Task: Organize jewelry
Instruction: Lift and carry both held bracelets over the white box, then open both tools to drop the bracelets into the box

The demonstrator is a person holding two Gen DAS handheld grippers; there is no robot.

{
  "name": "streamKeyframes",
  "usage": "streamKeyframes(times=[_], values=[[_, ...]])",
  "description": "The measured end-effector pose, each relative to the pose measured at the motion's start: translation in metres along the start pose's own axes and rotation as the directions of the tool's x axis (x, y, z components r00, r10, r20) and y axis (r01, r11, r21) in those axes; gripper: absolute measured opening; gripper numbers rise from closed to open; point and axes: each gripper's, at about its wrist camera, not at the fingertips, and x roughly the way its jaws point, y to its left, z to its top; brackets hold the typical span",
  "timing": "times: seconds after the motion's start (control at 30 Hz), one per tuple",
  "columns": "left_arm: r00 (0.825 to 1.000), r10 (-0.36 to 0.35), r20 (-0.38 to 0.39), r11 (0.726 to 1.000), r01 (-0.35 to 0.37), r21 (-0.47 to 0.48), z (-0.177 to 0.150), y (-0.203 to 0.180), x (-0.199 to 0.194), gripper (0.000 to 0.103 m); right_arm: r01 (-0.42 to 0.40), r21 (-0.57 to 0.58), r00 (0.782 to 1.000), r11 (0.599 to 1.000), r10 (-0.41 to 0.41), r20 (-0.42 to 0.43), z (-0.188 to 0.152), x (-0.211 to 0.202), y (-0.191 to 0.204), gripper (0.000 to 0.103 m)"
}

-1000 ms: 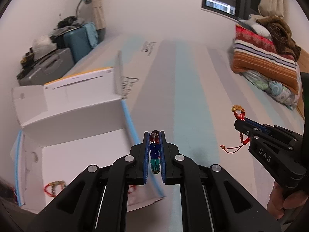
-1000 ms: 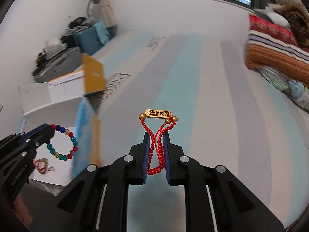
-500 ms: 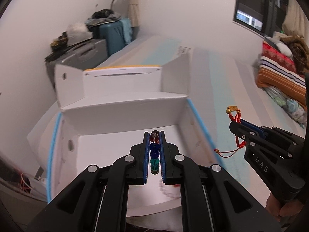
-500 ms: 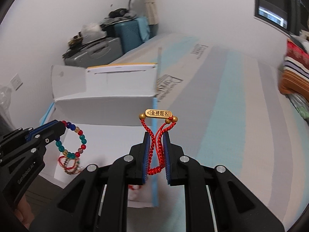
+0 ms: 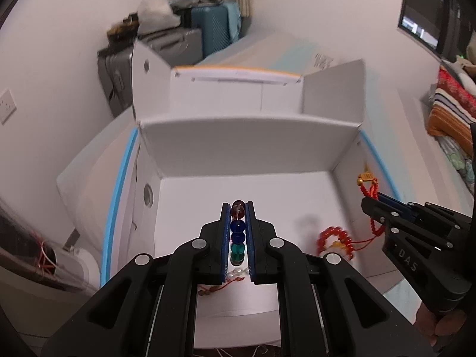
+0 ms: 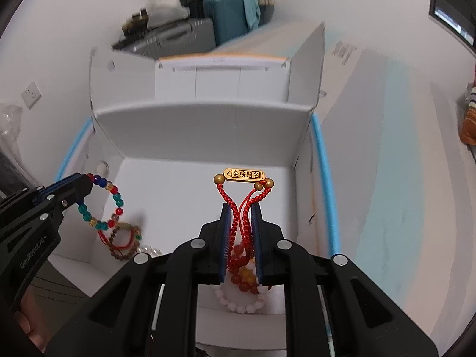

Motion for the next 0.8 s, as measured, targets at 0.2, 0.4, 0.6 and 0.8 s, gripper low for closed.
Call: streamKeyframes(times=[0.2, 0.4, 0.6, 0.8], values=[[0.998, 0.000, -0.058, 1.000, 0.000, -0.005, -0.005, 0.007, 0.026, 0.009, 0.022, 0.006, 0.996, 1.000, -0.021, -0.088, -0.005, 0.029, 0.001, 0.013], [0.996, 0.004, -0.088, 1.000, -0.004, 0.007, -0.007, 0.004, 0.040, 0.009, 0.017, 0.028, 0.993, 0.999, -0.013, -0.117, -0.007, 0.042, -0.003, 0.015], [0.995, 0.021, -0.094, 1.000, -0.021, 0.001, -0.010, 0.004, 0.043, 0.011, 0.016, 0.024, 0.993, 1.000, -0.013, -0.116, -0.008, 0.044, -0.003, 0.024], [0.995, 0.037, -0.093, 0.999, -0.039, -0.015, -0.010, 0.007, 0.039, 0.025, 0.006, 0.017, 0.995, 1.000, -0.004, -0.101, -0.010, 0.038, -0.002, 0.045]])
